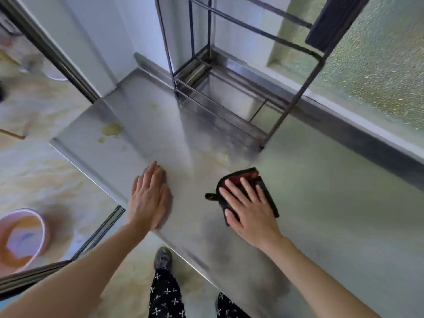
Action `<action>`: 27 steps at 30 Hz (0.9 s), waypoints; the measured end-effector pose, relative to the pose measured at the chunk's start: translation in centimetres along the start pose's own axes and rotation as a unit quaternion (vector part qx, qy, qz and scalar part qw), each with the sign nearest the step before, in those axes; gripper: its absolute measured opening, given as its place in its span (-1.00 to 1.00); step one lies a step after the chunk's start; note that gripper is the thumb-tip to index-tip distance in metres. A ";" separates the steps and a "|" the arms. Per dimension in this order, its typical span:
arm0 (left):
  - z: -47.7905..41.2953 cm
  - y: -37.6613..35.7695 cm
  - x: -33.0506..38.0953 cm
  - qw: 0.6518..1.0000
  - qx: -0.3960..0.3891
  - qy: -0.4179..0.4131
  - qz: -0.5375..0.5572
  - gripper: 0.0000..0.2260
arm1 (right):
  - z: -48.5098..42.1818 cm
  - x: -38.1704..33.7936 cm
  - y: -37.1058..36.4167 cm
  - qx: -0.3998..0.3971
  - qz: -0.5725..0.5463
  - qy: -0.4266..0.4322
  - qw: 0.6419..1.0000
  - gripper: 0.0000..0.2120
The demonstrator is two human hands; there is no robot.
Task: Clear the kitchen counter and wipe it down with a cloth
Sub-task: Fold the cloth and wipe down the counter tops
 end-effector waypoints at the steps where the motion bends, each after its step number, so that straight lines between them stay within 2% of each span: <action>1: -0.8 0.3 -0.7 1.000 -0.004 -0.005 0.002 -0.43 | -0.8 0.8 -0.1 0.004 0.007 -0.056 0.998 -0.51; 4: -2.7 1.0 -2.7 1.000 -0.015 -0.026 0.004 -0.45 | -3.3 1.9 0.1 0.035 -0.025 -0.292 0.956 -0.52; 6: -3.8 1.6 -4.0 0.999 -0.015 -0.040 0.001 -0.47 | -5.8 0.3 -0.2 0.043 -0.053 -0.391 0.918 -0.52; 8: -4.9 2.2 -5.2 0.999 -0.015 -0.051 0.000 -0.49 | -9.5 -2.9 -0.4 0.045 -0.052 -0.370 0.926 -0.52; 11: -6.7 2.7 -6.4 0.996 -0.024 -0.085 -0.016 -0.52 | -14.3 -7.6 -1.1 0.027 -0.014 -0.204 0.979 -0.53; 13: -7.8 2.6 -7.0 0.990 -0.039 -0.127 -0.040 -0.53 | -15.2 -7.2 -1.1 0.013 -0.013 -0.146 0.989 -0.53; 14: -8.2 2.4 -7.1 0.986 -0.047 -0.148 -0.052 -0.53 | -15.0 -6.2 -1.1 0.012 -0.011 -0.153 0.988 -0.53; 16: -8.7 2.1 -7.4 0.980 -0.053 -0.179 -0.064 -0.55 | -14.0 -3.3 -0.5 0.031 0.001 -0.247 0.968 -0.51; 18: -8.8 2.0 -7.3 0.978 -0.047 -0.192 -0.059 -0.56 | -13.1 -0.8 -0.2 0.046 -0.017 -0.385 0.922 -0.50; 20: -8.8 1.9 -7.3 0.978 -0.041 -0.197 -0.051 -0.56 | -13.6 -0.3 -0.3 0.053 -0.049 -0.473 0.878 -0.48; 21: -8.7 1.9 -7.3 0.978 -0.040 -0.198 -0.049 -0.56 | -14.5 -0.9 -0.3 0.056 -0.060 -0.481 0.873 -0.48; 22: -8.7 1.8 -7.3 0.978 -0.041 -0.200 -0.050 -0.56 | -15.5 -1.7 -0.3 0.056 -0.065 -0.463 0.882 -0.48; 25: -8.8 1.7 -7.5 0.977 -0.041 -0.200 -0.057 -0.57 | -18.0 -4.3 -0.6 0.043 -0.033 -0.320 0.946 -0.50; 27: -8.9 1.6 -7.5 0.978 -0.039 -0.198 -0.059 -0.57 | -17.9 -4.5 -0.5 0.030 -0.013 -0.260 0.965 -0.49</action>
Point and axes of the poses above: each hand's wrist, its own z-axis away from the middle knuckle, its own y-axis out of the back of the hand, x = y × z, the point moved 6 cm from there along -z, towards the middle knuckle, and after that the axes turned 13 degrees about y, right-handed, at the moved point
